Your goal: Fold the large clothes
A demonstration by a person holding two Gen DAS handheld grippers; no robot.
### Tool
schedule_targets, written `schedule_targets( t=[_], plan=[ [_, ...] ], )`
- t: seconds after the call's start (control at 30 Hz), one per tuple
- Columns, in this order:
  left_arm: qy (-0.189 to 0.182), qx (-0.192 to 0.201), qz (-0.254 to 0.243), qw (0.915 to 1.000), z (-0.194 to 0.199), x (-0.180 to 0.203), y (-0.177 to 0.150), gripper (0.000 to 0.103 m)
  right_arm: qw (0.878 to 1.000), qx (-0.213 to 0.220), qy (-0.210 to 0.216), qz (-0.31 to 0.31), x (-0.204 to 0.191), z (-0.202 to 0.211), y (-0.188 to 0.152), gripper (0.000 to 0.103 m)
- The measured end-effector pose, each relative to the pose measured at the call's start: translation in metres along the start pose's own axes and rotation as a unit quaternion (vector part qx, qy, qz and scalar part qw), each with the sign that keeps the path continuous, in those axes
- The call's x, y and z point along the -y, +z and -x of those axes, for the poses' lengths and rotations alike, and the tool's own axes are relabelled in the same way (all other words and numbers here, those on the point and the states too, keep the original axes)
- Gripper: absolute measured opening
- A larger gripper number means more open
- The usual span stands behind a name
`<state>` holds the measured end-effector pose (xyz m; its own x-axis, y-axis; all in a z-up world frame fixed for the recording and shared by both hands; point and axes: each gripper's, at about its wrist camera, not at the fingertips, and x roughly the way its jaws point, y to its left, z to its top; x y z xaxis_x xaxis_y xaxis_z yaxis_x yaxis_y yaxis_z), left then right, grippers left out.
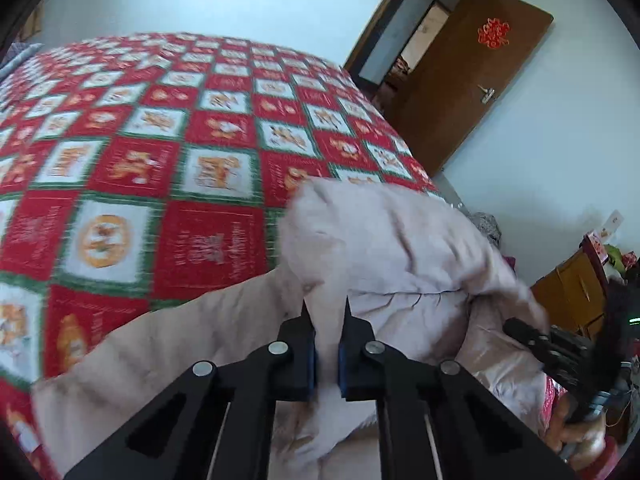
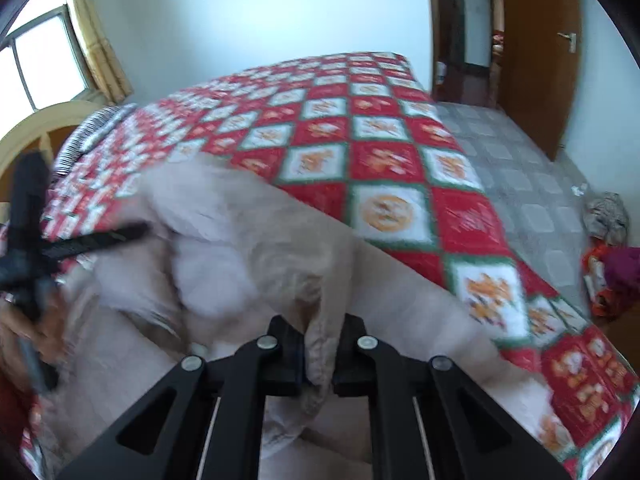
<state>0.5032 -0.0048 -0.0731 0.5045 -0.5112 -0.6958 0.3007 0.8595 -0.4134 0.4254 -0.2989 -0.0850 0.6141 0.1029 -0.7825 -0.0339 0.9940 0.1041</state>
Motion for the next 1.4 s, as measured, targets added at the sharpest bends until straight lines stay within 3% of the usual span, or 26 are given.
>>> schedule_targets(
  t=[0.1, 0.2, 0.27, 0.43, 0.47, 0.53, 0.57, 0.6, 0.67, 0.73, 0.8, 0.83, 0.87, 0.93, 1.03, 1.17, 1.27, 1.4],
  plan=[
    [0.019, 0.016, 0.022, 0.9994, 0.016, -0.018, -0.009, 0.007, 0.998, -0.035, -0.020, -0.038, 0.021, -0.023, -0.020, 0.012],
    [0.076, -0.013, 0.058, 0.9954, -0.010, -0.051, -0.031, 0.007, 0.998, -0.019, -0.033, -0.044, 0.023, -0.031, -0.031, 0.010],
    [0.055, 0.002, 0.084, 0.9950, -0.023, -0.069, -0.049, 0.009, 0.998, -0.009, -0.052, -0.031, 0.016, -0.034, -0.034, 0.012],
    [0.099, 0.031, 0.053, 0.9932, -0.023, -0.056, -0.057, 0.009, 0.998, -0.022, -0.067, 0.001, 0.008, -0.029, -0.031, 0.025],
    [0.101, 0.032, 0.049, 0.9932, -0.024, -0.055, -0.057, 0.009, 0.998, -0.031, -0.062, 0.003, 0.009, -0.022, -0.032, 0.030],
    [0.094, 0.035, 0.052, 0.9936, -0.023, -0.058, -0.059, 0.010, 0.997, -0.015, -0.076, -0.004, 0.012, 0.002, -0.035, 0.052],
    [0.092, 0.036, 0.055, 0.9936, -0.023, -0.060, -0.059, 0.010, 0.996, 0.013, -0.083, -0.012, 0.014, 0.020, -0.037, 0.067],
    [0.093, 0.036, 0.054, 0.9935, -0.023, -0.058, -0.058, 0.010, 0.994, 0.050, -0.092, -0.023, 0.015, 0.040, -0.038, 0.074],
    [0.111, 0.039, 0.042, 0.9922, -0.024, -0.052, -0.058, 0.010, 0.986, 0.114, -0.109, -0.057, 0.015, 0.074, -0.031, 0.075],
    [0.132, 0.040, 0.026, 0.9902, -0.024, -0.044, -0.060, 0.010, 0.983, 0.139, -0.079, -0.091, 0.008, 0.087, -0.013, 0.070],
    [0.151, 0.039, 0.010, 0.9876, -0.027, -0.038, -0.059, 0.010, 0.985, 0.128, -0.067, -0.099, -0.009, 0.077, 0.011, 0.036],
    [0.155, 0.039, 0.007, 0.9872, -0.027, -0.038, -0.059, 0.010, 0.986, 0.121, -0.058, -0.102, -0.017, 0.068, 0.022, 0.032],
    [0.157, 0.038, 0.005, 0.9868, -0.027, -0.038, -0.059, 0.010, 0.987, 0.109, -0.043, -0.112, -0.025, 0.050, 0.031, 0.031],
    [0.158, 0.038, 0.004, 0.9868, -0.026, -0.039, -0.060, 0.011, 0.988, 0.084, -0.060, -0.116, -0.037, 0.019, 0.032, 0.031],
    [0.154, 0.037, 0.005, 0.9874, -0.026, -0.039, -0.060, 0.011, 0.992, -0.001, -0.066, -0.110, -0.042, -0.043, 0.002, 0.031],
    [0.130, 0.019, 0.011, 0.9913, -0.014, -0.037, -0.065, 0.013, 0.996, 0.025, -0.068, -0.053, -0.048, -0.057, -0.018, 0.029],
    [0.131, 0.002, -0.033, 0.9908, 0.017, -0.021, -0.076, 0.013, 0.995, 0.021, -0.098, -0.014, -0.058, -0.058, -0.017, 0.030],
    [0.086, 0.032, -0.058, 0.9941, 0.059, 0.000, -0.076, 0.013, 0.994, 0.026, -0.109, -0.006, -0.060, -0.058, -0.020, 0.030]
  ],
)
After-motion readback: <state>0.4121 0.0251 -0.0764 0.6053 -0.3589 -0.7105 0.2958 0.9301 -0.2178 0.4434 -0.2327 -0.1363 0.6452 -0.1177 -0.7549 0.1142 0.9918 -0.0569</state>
